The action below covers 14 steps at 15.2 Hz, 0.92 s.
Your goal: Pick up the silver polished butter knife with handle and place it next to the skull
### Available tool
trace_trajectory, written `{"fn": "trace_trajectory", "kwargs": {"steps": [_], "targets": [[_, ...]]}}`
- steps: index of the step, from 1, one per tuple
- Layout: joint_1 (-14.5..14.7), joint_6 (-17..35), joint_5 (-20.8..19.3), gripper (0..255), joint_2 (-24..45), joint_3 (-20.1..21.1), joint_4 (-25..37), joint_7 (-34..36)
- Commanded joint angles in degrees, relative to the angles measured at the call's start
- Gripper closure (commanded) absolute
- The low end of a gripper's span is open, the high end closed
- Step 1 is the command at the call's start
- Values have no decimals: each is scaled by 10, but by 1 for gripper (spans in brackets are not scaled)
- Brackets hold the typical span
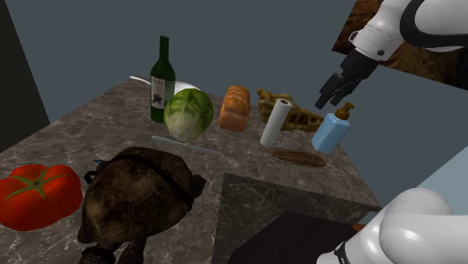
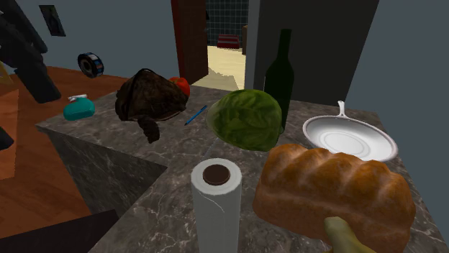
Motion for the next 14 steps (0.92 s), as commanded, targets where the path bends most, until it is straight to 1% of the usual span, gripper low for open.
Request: {"fn": "trace_trajectory", "kwargs": {"steps": [1, 7, 14], "targets": [[0, 0, 0, 0, 0, 0, 0, 0], [42, 133, 9, 0, 59, 4, -46, -51], [93, 284, 22, 0, 154, 9, -70, -114]]}}
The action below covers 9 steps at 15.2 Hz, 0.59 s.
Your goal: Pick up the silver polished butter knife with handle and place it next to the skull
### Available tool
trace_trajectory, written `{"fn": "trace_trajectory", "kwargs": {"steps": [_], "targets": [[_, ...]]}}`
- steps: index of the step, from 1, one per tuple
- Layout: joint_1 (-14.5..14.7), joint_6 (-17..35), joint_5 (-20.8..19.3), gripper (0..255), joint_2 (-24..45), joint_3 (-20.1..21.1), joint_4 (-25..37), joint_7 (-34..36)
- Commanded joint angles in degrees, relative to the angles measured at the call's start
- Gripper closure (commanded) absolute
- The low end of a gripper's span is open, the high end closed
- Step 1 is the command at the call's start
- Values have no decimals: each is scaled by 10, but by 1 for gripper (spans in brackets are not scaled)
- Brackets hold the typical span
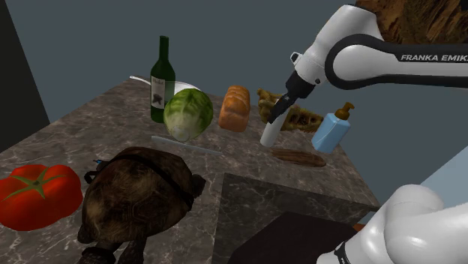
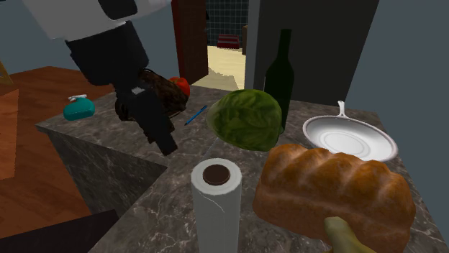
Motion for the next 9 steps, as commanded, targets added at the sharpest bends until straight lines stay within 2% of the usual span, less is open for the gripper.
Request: {"fn": "trace_trajectory", "kwargs": {"steps": [1, 9], "targets": [[15, 44, 4, 0, 30, 2, -4, -19], [73, 198, 25, 0, 164, 12, 11, -98]]}}
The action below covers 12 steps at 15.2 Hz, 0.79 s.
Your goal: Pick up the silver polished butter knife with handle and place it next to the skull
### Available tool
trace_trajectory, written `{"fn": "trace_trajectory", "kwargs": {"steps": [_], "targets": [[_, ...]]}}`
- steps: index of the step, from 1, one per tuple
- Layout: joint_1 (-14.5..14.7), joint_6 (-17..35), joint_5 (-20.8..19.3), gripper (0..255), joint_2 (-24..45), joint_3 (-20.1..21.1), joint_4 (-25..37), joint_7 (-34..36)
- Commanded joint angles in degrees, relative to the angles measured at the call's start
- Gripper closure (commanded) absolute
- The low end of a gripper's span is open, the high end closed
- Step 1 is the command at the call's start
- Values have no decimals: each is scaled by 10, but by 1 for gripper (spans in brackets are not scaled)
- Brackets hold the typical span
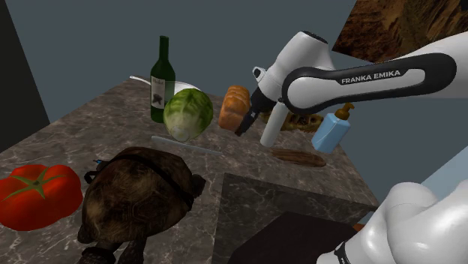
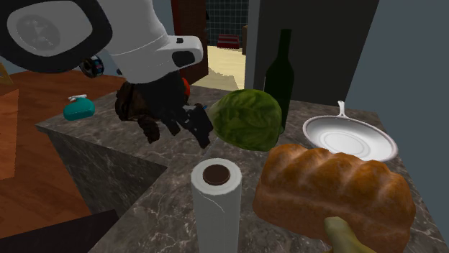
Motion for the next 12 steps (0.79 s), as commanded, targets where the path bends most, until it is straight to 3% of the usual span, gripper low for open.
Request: {"fn": "trace_trajectory", "kwargs": {"steps": [1, 9, 12], "targets": [[14, 36, 6, 0, 40, 2, 14, -23], [62, 155, 34, 0, 179, 22, 64, -112], [62, 175, 35, 0, 203, 23, 68, -113]]}}
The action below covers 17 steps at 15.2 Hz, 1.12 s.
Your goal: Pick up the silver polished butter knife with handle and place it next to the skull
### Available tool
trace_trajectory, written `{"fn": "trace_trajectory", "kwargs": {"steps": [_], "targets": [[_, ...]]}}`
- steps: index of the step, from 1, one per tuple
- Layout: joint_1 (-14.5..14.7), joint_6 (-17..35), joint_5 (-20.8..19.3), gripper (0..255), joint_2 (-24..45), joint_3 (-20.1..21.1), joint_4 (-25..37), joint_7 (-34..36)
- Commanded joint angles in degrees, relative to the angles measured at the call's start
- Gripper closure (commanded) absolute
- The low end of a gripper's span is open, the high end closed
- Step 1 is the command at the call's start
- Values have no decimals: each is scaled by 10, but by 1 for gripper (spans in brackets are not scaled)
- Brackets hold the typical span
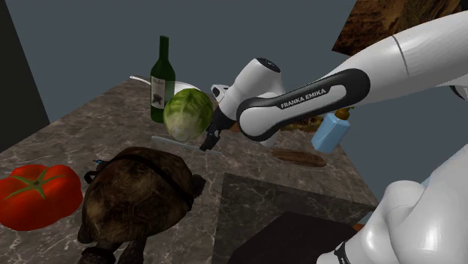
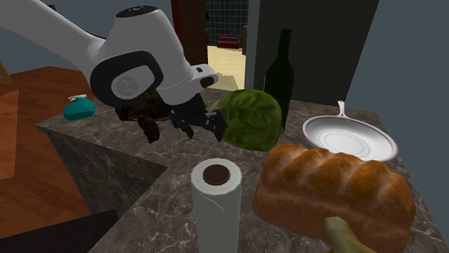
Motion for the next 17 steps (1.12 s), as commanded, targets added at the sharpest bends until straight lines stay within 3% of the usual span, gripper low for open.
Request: {"fn": "trace_trajectory", "kwargs": {"steps": [1, 13, 14, 17], "targets": [[1, 15, 2, 0, 18, 1, 3, -2], [1, 37, 4, 0, 47, 2, 11, -4], [1, 37, 4, 255, 47, 2, 11, -4], [1, 37, 4, 255, 47, 2, 11, -4]]}}
